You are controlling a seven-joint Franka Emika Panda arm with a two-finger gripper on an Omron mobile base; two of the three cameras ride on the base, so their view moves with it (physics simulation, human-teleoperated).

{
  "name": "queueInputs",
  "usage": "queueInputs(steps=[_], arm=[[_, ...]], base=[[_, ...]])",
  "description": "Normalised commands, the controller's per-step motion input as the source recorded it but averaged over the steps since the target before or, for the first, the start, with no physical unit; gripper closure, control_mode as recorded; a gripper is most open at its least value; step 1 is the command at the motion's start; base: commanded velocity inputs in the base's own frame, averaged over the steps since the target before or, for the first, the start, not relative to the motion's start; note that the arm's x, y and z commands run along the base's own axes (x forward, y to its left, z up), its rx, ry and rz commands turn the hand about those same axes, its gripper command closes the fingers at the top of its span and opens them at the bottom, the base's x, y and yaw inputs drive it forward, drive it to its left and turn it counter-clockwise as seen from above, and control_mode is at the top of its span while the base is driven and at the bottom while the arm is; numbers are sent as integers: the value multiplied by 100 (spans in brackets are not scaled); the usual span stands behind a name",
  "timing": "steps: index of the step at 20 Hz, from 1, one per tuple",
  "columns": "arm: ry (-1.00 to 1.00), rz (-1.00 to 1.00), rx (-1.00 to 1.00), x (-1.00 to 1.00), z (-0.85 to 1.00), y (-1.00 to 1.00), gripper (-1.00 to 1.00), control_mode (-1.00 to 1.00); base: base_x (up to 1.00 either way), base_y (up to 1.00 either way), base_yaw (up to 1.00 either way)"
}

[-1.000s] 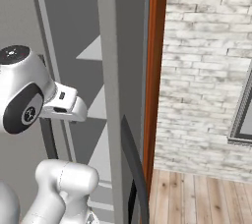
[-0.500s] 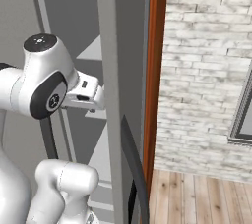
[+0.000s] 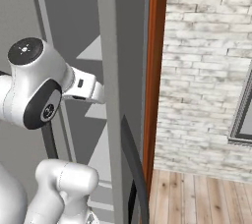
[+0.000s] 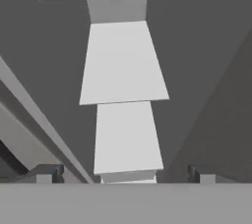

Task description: Take the squash, bell pepper, and lemon wedge from the freezer and place them in the bowl on the counter.

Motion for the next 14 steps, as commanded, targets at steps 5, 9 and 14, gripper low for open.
queueInputs(steps=[5,9,14], arm=[[-16,-8,0,8,27,0,-100,-100],[-5,-6,0,29,28,0,-100,-100],[1,-1,0,30,26,-15,-100,-100]], base=[[0,0,0],[0,0,0],[0,0,0]])
